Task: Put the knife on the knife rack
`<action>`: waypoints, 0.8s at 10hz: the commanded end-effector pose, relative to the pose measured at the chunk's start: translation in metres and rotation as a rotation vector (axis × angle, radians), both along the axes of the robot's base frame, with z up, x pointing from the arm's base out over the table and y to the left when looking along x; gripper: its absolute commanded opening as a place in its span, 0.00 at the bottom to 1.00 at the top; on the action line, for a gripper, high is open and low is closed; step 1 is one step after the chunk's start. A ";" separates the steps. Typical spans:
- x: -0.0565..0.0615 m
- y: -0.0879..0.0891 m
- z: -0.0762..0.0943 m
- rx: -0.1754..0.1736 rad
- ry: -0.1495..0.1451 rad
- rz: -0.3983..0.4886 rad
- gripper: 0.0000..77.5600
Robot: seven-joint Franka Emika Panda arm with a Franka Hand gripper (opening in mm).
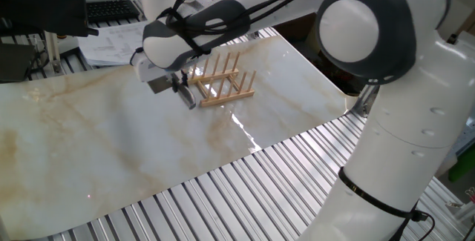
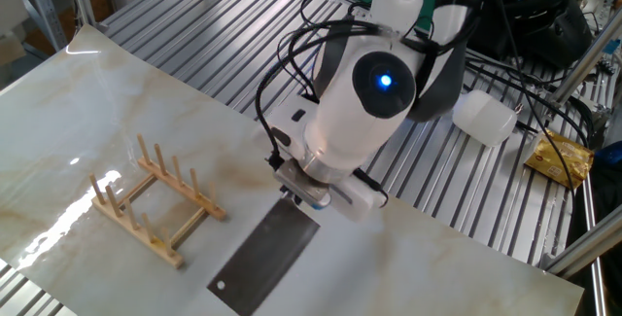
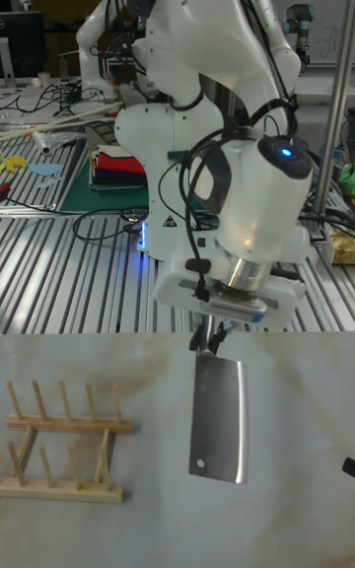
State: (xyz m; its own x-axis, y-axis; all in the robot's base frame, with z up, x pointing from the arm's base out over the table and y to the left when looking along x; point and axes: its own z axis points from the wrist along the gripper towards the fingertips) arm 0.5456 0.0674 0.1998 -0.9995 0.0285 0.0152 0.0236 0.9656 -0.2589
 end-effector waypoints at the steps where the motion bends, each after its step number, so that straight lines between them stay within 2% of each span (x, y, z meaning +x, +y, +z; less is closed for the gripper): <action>1: 0.005 -0.020 0.013 -0.078 -0.010 0.004 0.01; 3: 0.009 -0.030 0.016 -0.108 -0.007 0.011 0.01; 5: 0.009 -0.033 0.017 -0.162 -0.008 0.005 0.01; 8: 0.005 -0.042 0.021 -0.172 -0.009 0.001 0.01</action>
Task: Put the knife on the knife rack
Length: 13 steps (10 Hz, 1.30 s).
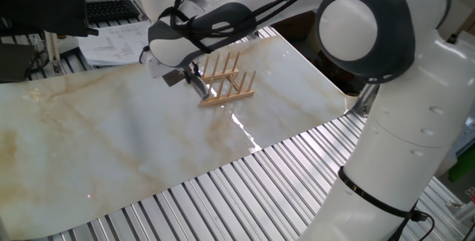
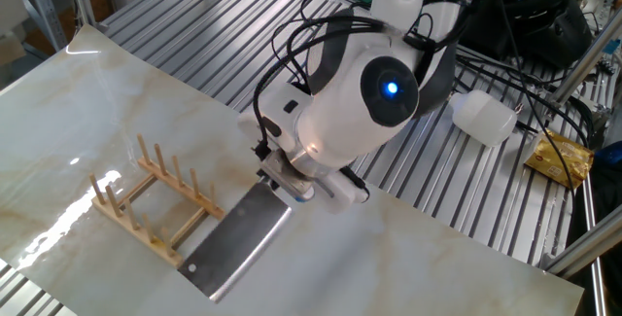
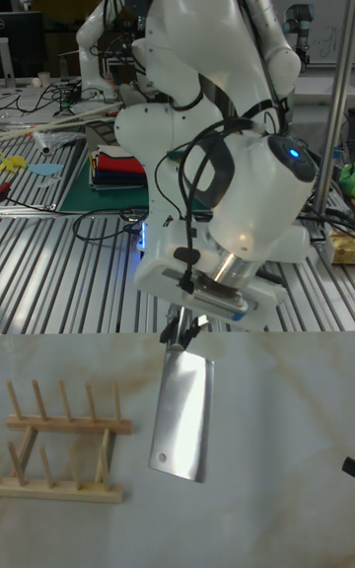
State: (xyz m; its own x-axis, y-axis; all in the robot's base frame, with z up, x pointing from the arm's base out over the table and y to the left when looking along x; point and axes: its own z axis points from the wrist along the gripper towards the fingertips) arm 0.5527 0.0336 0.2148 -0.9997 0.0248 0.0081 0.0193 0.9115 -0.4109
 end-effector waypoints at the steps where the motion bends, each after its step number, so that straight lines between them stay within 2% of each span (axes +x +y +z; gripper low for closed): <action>1: -0.005 -0.011 0.007 -0.048 -0.019 -0.017 0.01; 3: -0.005 -0.012 0.007 -0.075 -0.032 -0.027 0.01; 4: -0.006 -0.012 0.007 -0.106 -0.035 -0.034 0.01; 7: -0.006 -0.012 0.007 -0.168 -0.044 -0.028 0.01; 12: -0.006 -0.012 0.007 -0.199 -0.047 -0.027 0.01; 13: -0.006 -0.012 0.007 -0.183 -0.043 -0.031 0.01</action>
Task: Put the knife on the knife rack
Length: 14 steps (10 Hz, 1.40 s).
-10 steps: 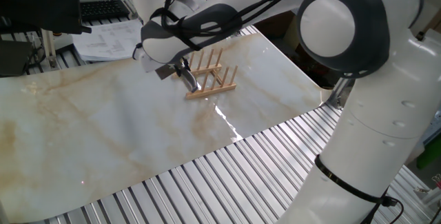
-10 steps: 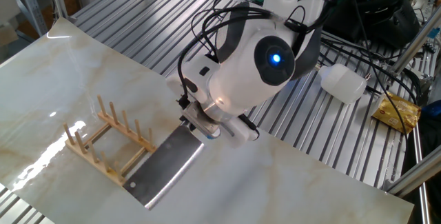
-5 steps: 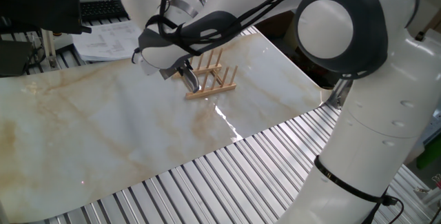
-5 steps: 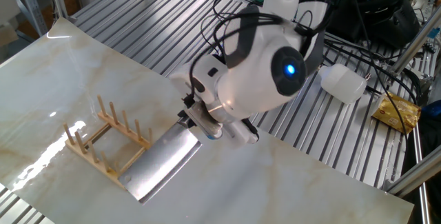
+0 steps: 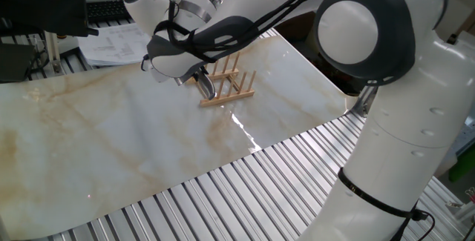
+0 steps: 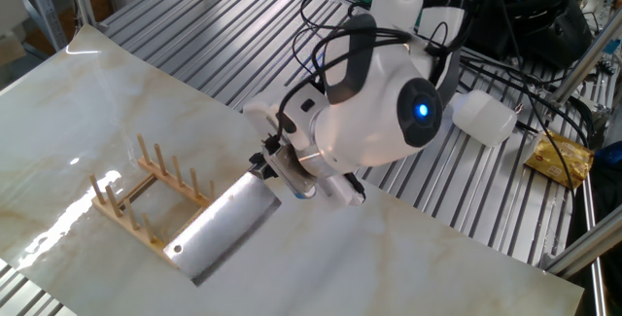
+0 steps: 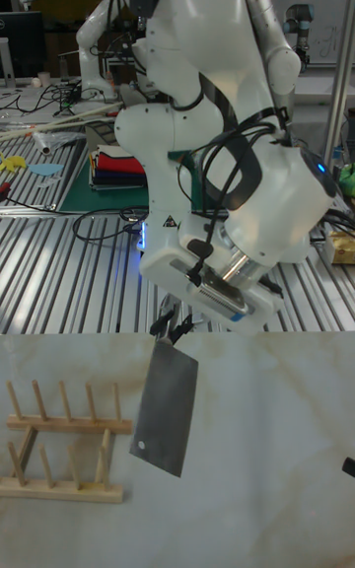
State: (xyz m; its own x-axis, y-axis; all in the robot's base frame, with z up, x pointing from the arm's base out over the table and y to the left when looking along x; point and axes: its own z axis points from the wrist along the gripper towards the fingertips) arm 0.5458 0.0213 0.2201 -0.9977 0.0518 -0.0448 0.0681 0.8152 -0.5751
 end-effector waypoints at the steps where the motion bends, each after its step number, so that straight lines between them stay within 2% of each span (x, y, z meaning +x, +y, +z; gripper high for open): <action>1: 0.001 0.000 0.002 0.057 0.012 -0.019 0.01; 2: 0.001 0.000 0.002 0.089 0.012 -0.052 0.01; 3: 0.001 0.000 0.002 0.089 0.007 -0.080 0.01; 5: 0.001 0.000 0.002 0.107 -0.022 -0.119 0.01; 8: 0.001 0.000 0.002 0.103 -0.023 -0.130 0.01; 11: -0.001 -0.002 0.005 0.020 -0.023 -0.112 0.01; 12: -0.002 -0.003 0.006 0.008 -0.023 -0.112 0.01; 13: -0.005 -0.007 0.012 -0.028 -0.025 -0.112 0.01; 14: -0.008 -0.012 0.017 -0.046 -0.025 -0.110 0.01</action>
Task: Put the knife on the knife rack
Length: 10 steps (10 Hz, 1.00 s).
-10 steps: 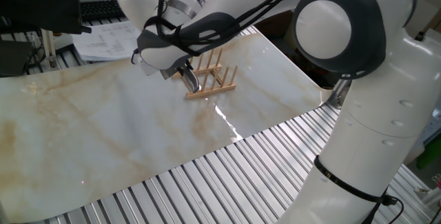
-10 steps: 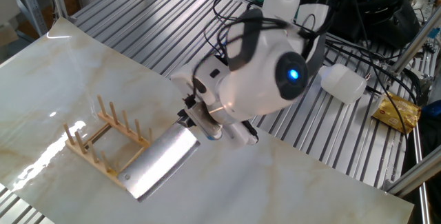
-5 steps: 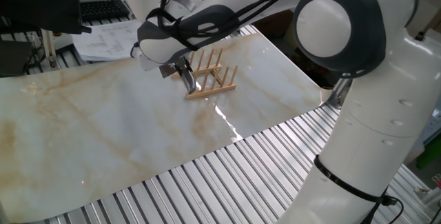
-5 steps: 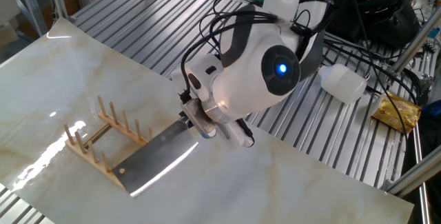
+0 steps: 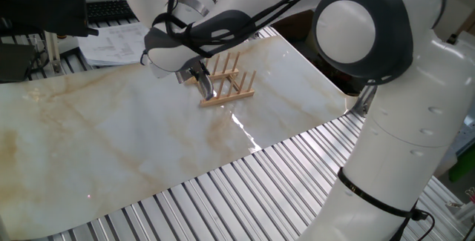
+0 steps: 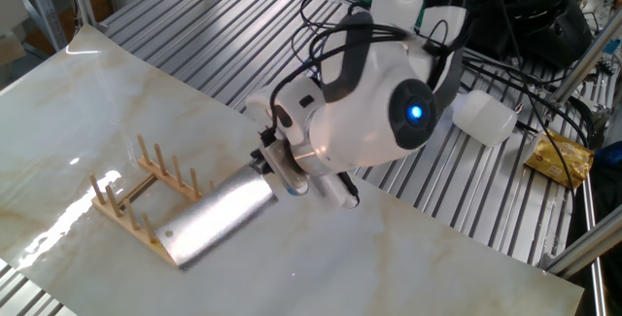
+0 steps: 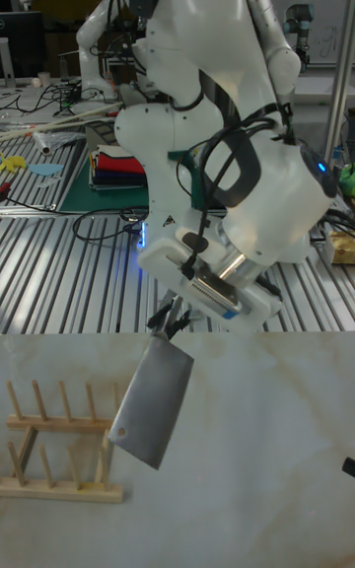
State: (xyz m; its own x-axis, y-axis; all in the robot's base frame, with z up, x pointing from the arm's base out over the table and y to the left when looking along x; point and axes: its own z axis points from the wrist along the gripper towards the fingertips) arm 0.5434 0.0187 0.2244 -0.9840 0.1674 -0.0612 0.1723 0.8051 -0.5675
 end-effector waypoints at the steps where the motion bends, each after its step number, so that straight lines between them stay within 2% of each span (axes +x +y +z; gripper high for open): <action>1: -0.007 -0.015 0.015 -0.075 0.000 0.014 0.01; 5: -0.006 -0.045 0.018 -0.166 0.003 0.046 0.01; 6: -0.006 -0.051 0.019 -0.177 0.006 0.053 0.01; 7: -0.006 -0.057 0.021 -0.196 0.012 0.060 0.01; 8: -0.005 -0.059 0.022 -0.230 0.020 0.068 0.01; 10: -0.002 -0.064 0.025 -0.260 0.027 0.076 0.01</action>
